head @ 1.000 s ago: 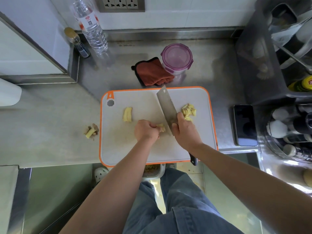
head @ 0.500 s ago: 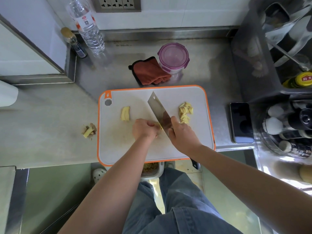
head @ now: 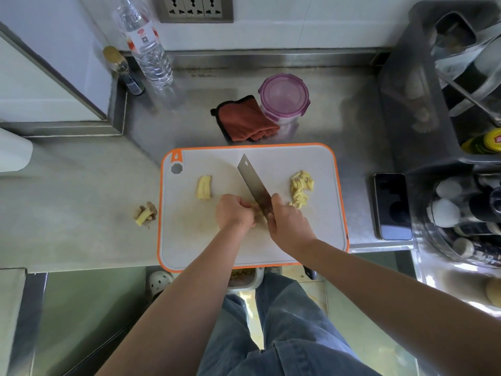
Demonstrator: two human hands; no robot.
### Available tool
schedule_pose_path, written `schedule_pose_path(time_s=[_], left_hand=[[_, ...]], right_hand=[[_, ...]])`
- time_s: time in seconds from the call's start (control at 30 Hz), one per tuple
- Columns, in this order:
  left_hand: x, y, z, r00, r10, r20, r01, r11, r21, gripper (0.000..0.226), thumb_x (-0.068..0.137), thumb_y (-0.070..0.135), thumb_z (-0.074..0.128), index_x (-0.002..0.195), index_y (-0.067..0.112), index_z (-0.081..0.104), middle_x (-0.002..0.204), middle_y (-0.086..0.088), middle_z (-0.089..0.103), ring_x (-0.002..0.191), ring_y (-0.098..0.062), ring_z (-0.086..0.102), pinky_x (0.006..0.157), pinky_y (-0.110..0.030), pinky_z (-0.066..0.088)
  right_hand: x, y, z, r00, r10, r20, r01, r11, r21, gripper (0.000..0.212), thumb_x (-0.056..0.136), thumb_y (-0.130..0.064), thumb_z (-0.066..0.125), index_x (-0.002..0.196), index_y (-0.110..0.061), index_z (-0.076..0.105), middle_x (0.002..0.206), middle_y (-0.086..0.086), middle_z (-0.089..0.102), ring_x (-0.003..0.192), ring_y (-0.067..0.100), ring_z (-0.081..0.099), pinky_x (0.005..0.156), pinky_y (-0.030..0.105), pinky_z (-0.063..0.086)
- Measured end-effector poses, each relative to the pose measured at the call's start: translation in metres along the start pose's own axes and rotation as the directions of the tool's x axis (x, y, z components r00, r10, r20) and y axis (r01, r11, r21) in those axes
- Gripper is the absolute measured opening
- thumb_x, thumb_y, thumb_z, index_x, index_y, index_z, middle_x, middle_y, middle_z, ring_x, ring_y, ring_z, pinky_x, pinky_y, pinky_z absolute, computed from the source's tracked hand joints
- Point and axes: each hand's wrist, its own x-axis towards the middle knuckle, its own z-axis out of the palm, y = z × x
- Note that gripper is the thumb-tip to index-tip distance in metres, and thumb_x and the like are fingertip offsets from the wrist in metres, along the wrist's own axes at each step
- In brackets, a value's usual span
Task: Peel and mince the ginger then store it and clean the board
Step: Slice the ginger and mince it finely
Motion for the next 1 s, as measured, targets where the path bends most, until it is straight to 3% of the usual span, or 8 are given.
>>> schedule_pose_path(time_s=[0.2,0.4,0.53,0.67,0.83,1.0], left_hand=[[-0.002,0.000,-0.002,1.000,0.006,0.006,-0.005,1.000,-0.020,0.023,0.077,0.010,0.076,0.060,0.015,0.061,0.073,-0.012,0.071,0.063,-0.029,0.070,0.067,-0.039,0.060],[-0.003,-0.002,-0.003,1.000,0.003,0.015,-0.002,0.999,-0.051,0.022,0.078,0.015,0.078,0.065,0.015,0.061,0.070,-0.008,0.069,0.061,-0.025,0.070,0.068,-0.039,0.060],[-0.004,-0.003,-0.003,1.000,0.007,0.008,-0.007,0.999,-0.038,0.025,0.079,0.016,0.077,0.060,0.016,0.061,0.064,-0.005,0.068,0.060,-0.023,0.070,0.069,-0.036,0.060],[-0.005,-0.004,-0.004,1.000,0.023,0.013,-0.023,0.999,-0.023,0.021,0.078,0.015,0.078,0.062,0.017,0.064,0.065,-0.004,0.069,0.057,-0.019,0.069,0.063,-0.028,0.058],[-0.007,-0.003,-0.005,0.999,0.036,0.011,-0.035,0.999,-0.022,0.022,0.079,0.015,0.077,0.061,0.020,0.065,0.057,0.002,0.065,0.051,-0.015,0.066,0.060,-0.023,0.054],[-0.006,-0.003,-0.005,1.000,0.030,0.008,-0.030,0.999,-0.042,0.025,0.078,0.014,0.078,0.058,0.021,0.064,0.056,0.000,0.064,0.049,-0.016,0.065,0.067,-0.031,0.059]], right_hand=[[-0.002,0.005,0.007,0.998,-0.008,-0.065,0.009,1.000,0.011,0.012,0.097,-0.017,0.037,0.106,-0.011,0.034,0.076,0.010,0.051,0.068,0.033,0.053,0.059,0.038,0.044],[-0.001,0.007,0.007,0.992,0.053,-0.116,-0.031,0.983,0.181,0.008,0.096,-0.017,0.038,0.101,-0.011,0.036,0.075,0.011,0.054,0.065,0.029,0.053,0.054,0.035,0.039],[-0.004,0.010,-0.003,0.992,0.008,-0.123,0.013,0.984,0.176,0.010,0.098,-0.018,0.038,0.106,-0.012,0.037,0.072,0.009,0.054,0.062,0.026,0.053,0.051,0.036,0.044],[-0.008,0.010,-0.009,0.997,-0.042,-0.070,0.050,0.990,0.131,0.005,0.097,-0.016,0.036,0.101,-0.014,0.034,0.070,0.007,0.050,0.060,0.026,0.050,0.047,0.030,0.035],[-0.009,0.007,-0.008,0.999,-0.031,-0.037,0.036,0.991,0.129,0.009,0.096,-0.017,0.036,0.104,-0.012,0.035,0.075,0.012,0.054,0.067,0.031,0.054,0.056,0.042,0.046],[-0.012,0.009,-0.007,0.999,-0.033,-0.029,0.036,0.993,0.109,0.008,0.096,-0.017,0.036,0.096,-0.018,0.028,0.064,0.000,0.038,0.060,0.023,0.043,0.046,0.029,0.027]])
